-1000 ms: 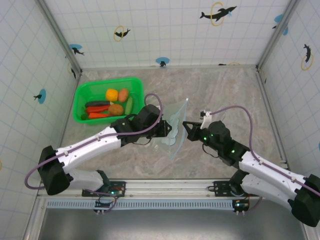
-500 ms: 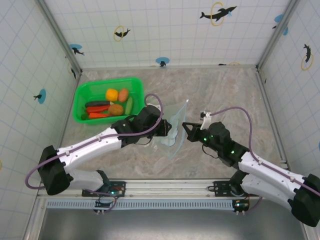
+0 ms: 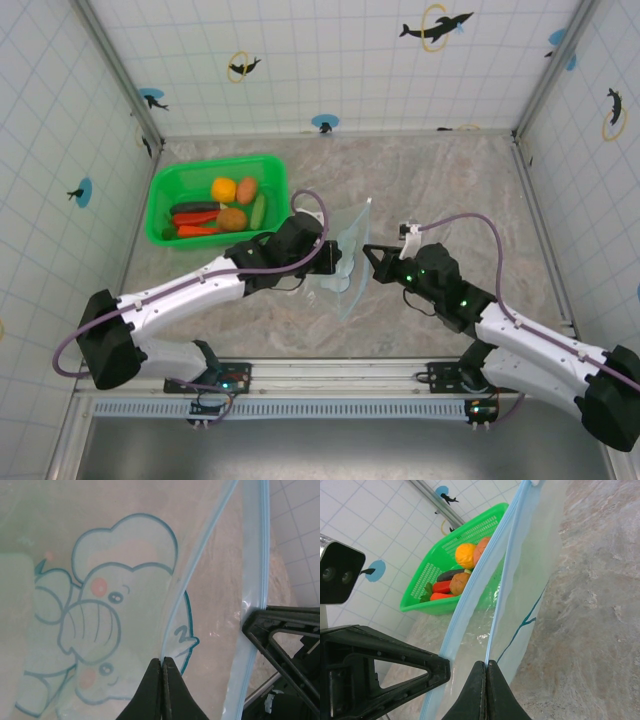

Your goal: Place the food in the zip-top bag and seal the zipper

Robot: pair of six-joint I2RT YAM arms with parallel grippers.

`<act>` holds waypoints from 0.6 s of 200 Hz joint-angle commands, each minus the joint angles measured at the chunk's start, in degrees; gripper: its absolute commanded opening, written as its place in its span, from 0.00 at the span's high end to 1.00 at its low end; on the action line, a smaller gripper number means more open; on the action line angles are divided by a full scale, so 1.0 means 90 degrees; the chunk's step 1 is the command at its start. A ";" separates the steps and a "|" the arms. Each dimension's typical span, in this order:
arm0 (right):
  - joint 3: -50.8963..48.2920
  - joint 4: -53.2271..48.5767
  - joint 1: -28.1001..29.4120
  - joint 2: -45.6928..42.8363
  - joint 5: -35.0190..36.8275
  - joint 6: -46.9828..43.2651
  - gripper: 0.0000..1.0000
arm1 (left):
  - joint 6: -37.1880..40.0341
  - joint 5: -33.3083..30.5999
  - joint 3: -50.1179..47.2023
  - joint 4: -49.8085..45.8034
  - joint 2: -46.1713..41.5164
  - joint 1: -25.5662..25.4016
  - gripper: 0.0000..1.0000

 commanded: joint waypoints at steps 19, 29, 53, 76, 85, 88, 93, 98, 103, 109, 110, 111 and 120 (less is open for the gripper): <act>-0.0023 0.0185 -0.0055 0.0153 -0.0065 -0.0070 0.84 | 0.0144 -0.0209 -0.0333 -0.0066 -0.0089 -0.0031 1.00; 0.0085 0.0097 -0.0096 0.0209 -0.0190 -0.0241 0.59 | 0.0153 -0.0263 -0.0444 -0.0127 -0.0188 -0.0028 1.00; 0.0513 -0.0081 -0.0013 0.0378 -0.0566 -0.0881 0.23 | 0.0178 -0.0481 -0.0659 -0.0489 -0.0491 0.0062 1.00; 0.1120 -0.0466 -0.0018 0.0689 -0.0555 -0.1329 0.14 | 0.0034 -0.0315 -0.1102 -0.0617 -0.0935 0.0323 1.00; 0.1346 -0.0578 -0.0044 0.0880 -0.0555 -0.1461 0.12 | -0.0018 -0.0173 -0.1319 -0.0586 -0.1146 0.0414 1.00; 0.1434 -0.0626 -0.0057 0.0962 -0.0568 -0.1491 0.12 | -0.0042 -0.0136 -0.1380 -0.0580 -0.1199 0.0440 1.00; 0.1572 -0.0683 -0.0111 0.1105 -0.0632 -0.1510 0.11 | -0.0079 -0.0092 -0.1486 -0.0584 -0.1305 0.0477 1.00; 0.1705 -0.0732 -0.0209 0.1240 -0.0702 -0.1499 0.11 | -0.0115 -0.0059 -0.1580 -0.0591 -0.1397 0.0522 1.00; 0.1839 -0.0758 -0.0305 0.1428 -0.0805 -0.1444 0.11 | -0.0151 -0.0023 -0.1680 -0.0589 -0.1487 0.0557 1.00; 0.1978 -0.0780 -0.0419 0.1646 -0.0940 -0.1419 0.11 | -0.0184 0.0027 -0.1801 -0.0589 -0.1592 0.0595 1.00; 0.2006 -0.0780 -0.0434 0.1689 -0.0966 -0.1419 0.11 | -0.0191 0.0035 -0.1818 -0.0589 -0.1606 0.0599 1.00; 0.2050 -0.0786 -0.0452 0.1731 -0.0988 -0.1419 0.11 | -0.0194 0.0035 -0.1832 -0.0589 -0.1623 0.0602 1.00; 0.2392 -0.0886 -0.0535 0.2141 -0.1112 -0.1474 0.12 | -0.0213 0.0061 -0.1978 -0.0603 -0.1755 0.0628 1.00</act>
